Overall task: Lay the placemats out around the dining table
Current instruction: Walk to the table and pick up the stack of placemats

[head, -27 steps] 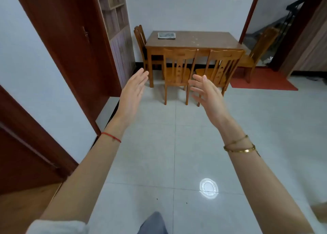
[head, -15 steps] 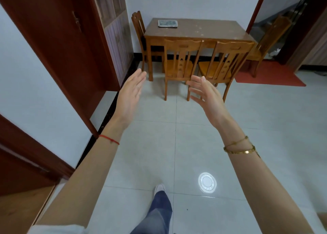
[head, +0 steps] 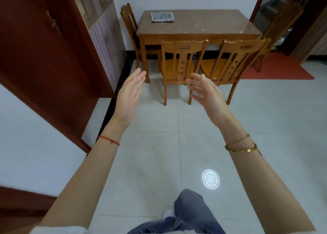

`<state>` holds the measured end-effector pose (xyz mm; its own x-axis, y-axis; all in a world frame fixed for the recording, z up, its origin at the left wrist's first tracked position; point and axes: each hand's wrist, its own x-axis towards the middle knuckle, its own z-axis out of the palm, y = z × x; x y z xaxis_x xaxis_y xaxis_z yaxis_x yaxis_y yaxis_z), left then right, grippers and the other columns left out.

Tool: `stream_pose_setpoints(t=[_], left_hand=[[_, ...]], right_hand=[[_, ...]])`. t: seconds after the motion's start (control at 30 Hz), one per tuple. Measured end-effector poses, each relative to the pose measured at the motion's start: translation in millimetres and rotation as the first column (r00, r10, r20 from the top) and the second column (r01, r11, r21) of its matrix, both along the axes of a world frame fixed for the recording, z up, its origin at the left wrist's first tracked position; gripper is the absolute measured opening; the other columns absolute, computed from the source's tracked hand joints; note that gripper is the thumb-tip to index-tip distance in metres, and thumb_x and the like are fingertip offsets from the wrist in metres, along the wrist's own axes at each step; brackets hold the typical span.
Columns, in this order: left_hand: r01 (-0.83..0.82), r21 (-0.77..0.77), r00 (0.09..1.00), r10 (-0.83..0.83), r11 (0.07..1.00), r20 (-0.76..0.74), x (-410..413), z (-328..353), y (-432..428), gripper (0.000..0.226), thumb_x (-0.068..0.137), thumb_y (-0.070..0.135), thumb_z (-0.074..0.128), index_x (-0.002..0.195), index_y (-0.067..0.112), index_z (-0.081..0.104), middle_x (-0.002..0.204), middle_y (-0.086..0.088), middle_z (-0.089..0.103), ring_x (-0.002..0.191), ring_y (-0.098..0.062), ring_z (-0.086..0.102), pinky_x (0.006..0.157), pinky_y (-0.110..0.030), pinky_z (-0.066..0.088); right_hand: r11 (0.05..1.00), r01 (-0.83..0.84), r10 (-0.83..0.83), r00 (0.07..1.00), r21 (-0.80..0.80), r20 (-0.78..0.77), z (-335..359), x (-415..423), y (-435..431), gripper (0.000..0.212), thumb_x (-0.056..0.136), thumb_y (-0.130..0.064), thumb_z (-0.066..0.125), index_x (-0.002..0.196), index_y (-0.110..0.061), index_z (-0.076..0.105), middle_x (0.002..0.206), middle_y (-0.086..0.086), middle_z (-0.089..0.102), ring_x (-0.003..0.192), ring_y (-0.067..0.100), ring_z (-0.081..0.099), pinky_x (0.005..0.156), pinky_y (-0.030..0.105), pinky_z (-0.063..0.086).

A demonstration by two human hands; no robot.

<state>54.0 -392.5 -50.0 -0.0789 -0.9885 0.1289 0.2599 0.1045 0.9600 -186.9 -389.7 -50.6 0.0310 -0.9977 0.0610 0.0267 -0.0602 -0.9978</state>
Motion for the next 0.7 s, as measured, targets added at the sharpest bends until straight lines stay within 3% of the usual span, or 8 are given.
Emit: stream_pose_setpoints(t=[0.27, 0.5, 0.6, 0.7], left_hand=[[-0.016, -0.003, 1.0, 0.016, 1.0, 0.008, 7.0, -14.8, -142.4, 0.05, 0.108, 0.025, 0.023, 0.154, 0.008, 0.029, 0.157, -0.008, 0.04, 0.145, -0.014, 0.038, 0.125, -0.036, 0.021], [-0.033, 0.018, 0.999, 0.033, 0.999, -0.022, 2.1, -16.0, -293.6, 0.051, 0.108, 0.026, 0.021, 0.156, 0.01, 0.026, 0.159, -0.006, 0.037, 0.147, -0.012, 0.035, 0.125, -0.034, 0.02], [-0.043, 0.005, 0.999, 0.043, 0.999, -0.027, 4.8, -12.7, -354.9, 0.051, 0.108, 0.026, 0.019, 0.156, 0.01, 0.025, 0.16, -0.006, 0.035, 0.148, -0.012, 0.032, 0.124, -0.033, 0.02], [-0.103, 0.01, 0.995, 0.103, 0.995, -0.017, 12.5, -9.4, -409.8, 0.051, 0.107, 0.029, 0.026, 0.154, 0.011, 0.032, 0.155, -0.004, 0.045, 0.143, -0.011, 0.041, 0.123, -0.032, 0.025]], right_hand=[[1.0, -0.014, 0.015, 1.0, 0.023, -0.016, -17.2, 7.0, -147.5, 0.044, 0.104, -0.047, 0.035, 0.137, -0.025, 0.055, 0.131, -0.004, 0.065, 0.122, 0.01, 0.06, 0.107, 0.034, 0.048], [0.997, -0.073, 0.074, 0.997, 0.035, -0.02, -24.0, 9.2, -307.6, 0.044, 0.105, -0.045, 0.036, 0.138, -0.022, 0.055, 0.13, -0.003, 0.067, 0.118, 0.009, 0.063, 0.091, 0.02, 0.051], [0.993, -0.114, 0.115, 0.993, 0.015, -0.032, -21.7, 14.1, -375.9, 0.045, 0.105, -0.046, 0.036, 0.139, -0.023, 0.054, 0.13, -0.006, 0.067, 0.119, 0.008, 0.063, 0.092, 0.021, 0.051], [0.989, -0.147, 0.147, 0.989, 0.02, -0.025, -19.9, 24.8, -440.8, 0.045, 0.104, -0.047, 0.037, 0.138, -0.024, 0.055, 0.128, -0.009, 0.068, 0.121, 0.008, 0.062, 0.095, 0.024, 0.049]])
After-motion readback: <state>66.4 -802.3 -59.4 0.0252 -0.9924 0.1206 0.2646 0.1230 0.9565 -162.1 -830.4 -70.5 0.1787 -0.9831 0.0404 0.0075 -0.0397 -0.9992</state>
